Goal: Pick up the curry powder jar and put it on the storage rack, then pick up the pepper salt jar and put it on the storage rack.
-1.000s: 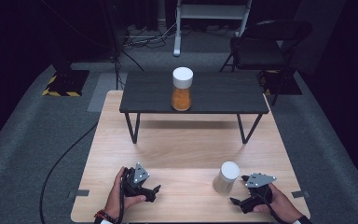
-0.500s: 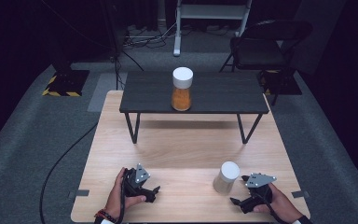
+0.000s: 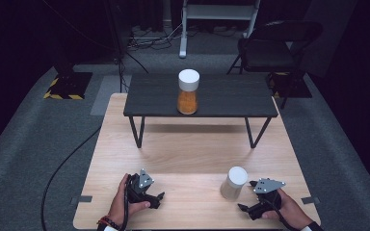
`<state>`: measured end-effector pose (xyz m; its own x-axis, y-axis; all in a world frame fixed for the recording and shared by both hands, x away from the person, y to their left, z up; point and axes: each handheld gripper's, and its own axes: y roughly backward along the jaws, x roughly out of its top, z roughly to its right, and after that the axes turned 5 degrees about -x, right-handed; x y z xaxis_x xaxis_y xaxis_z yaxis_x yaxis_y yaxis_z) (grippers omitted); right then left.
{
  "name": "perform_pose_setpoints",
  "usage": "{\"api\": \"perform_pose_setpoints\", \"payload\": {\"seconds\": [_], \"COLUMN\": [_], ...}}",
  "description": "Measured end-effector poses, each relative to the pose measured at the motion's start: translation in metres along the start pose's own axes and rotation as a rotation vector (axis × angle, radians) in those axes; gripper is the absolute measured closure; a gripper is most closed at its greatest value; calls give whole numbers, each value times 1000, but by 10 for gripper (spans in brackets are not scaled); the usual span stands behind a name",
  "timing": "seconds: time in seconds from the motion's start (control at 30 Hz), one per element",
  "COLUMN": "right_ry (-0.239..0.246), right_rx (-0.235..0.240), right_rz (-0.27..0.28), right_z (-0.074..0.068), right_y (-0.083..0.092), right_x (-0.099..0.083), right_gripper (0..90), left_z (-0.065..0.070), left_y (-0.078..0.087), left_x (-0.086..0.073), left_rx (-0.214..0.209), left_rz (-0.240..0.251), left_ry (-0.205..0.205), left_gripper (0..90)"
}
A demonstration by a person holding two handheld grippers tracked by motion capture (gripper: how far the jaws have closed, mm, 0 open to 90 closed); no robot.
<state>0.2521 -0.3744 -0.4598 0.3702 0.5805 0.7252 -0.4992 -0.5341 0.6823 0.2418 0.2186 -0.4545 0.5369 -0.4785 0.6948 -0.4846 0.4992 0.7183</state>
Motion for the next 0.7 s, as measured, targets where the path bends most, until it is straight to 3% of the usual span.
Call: {"api": "perform_pose_setpoints", "payload": {"seconds": [0.7], "right_ry": [0], "right_rx": [-1], "right_rz": [0], "right_z": [0], "right_y": [1], "right_x": [-1], "right_gripper": [0], "left_z": [-1], "left_y": [-1], "left_x": [-3], "left_rx": [-6], "left_rz": [13], "left_ry": [1], "left_gripper": [8]}}
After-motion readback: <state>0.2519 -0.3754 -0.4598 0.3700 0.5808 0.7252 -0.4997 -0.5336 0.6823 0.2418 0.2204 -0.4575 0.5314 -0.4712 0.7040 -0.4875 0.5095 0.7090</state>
